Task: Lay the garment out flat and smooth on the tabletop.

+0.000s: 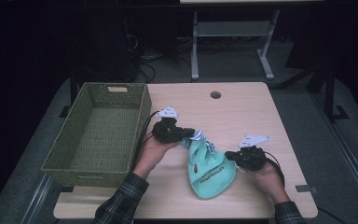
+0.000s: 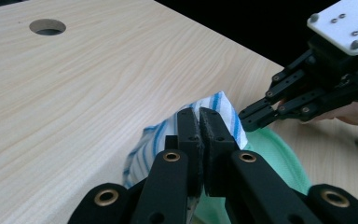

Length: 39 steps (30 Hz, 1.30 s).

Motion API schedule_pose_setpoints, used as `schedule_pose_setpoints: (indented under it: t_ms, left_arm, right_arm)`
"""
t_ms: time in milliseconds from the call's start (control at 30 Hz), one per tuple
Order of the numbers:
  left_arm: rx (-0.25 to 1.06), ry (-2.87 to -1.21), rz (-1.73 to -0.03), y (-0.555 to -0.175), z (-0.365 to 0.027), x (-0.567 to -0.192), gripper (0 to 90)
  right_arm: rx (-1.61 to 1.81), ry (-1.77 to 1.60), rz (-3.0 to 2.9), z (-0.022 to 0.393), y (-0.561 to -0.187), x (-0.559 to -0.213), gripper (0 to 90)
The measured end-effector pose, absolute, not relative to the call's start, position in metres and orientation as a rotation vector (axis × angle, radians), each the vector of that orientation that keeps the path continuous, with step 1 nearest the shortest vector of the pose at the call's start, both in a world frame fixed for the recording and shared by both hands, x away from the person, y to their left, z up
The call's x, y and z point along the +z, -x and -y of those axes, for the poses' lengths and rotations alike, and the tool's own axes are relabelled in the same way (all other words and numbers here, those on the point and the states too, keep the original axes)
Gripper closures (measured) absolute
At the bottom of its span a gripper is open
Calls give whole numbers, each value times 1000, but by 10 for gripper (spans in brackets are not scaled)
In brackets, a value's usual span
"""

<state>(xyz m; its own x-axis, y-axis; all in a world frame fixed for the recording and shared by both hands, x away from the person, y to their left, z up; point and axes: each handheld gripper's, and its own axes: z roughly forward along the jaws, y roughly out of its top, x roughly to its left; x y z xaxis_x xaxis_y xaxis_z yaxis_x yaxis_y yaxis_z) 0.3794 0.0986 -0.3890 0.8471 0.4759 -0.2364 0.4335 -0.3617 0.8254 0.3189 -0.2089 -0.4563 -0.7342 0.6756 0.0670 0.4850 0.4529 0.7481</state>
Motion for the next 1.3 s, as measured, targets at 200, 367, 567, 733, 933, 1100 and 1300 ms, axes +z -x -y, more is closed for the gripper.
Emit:
schedule_pose_setpoints:
  t_ms: [200,367,567,733,933,1100,1300]
  left_arm:
    - [64,-2007,-678,-382,-94,-392,871]
    - [88,-2030,-680,-385,-87,-397,872]
    - [102,-2070,-700,-390,-79,-408,871]
    - [95,-2102,-736,-392,-76,-417,825]
    - [154,-2093,-745,-386,-84,-403,600]
    - [167,-2080,-731,-369,-90,-391,672]
    - [118,-2112,-694,-352,-88,-397,812]
  right_arm:
    - [1126,-1032,-2443,223,-311,-456,876]
    - [1119,-1053,-2405,241,-300,-452,876]
    - [1119,-1090,-2393,257,-284,-452,876]
    - [1110,-1093,-2420,259,-275,-457,866]
    - [1162,-1092,-2412,259,-277,-452,721]
    - [1192,-1093,-2394,257,-288,-448,719]
    - [1210,-1081,-2401,250,-301,-449,762]
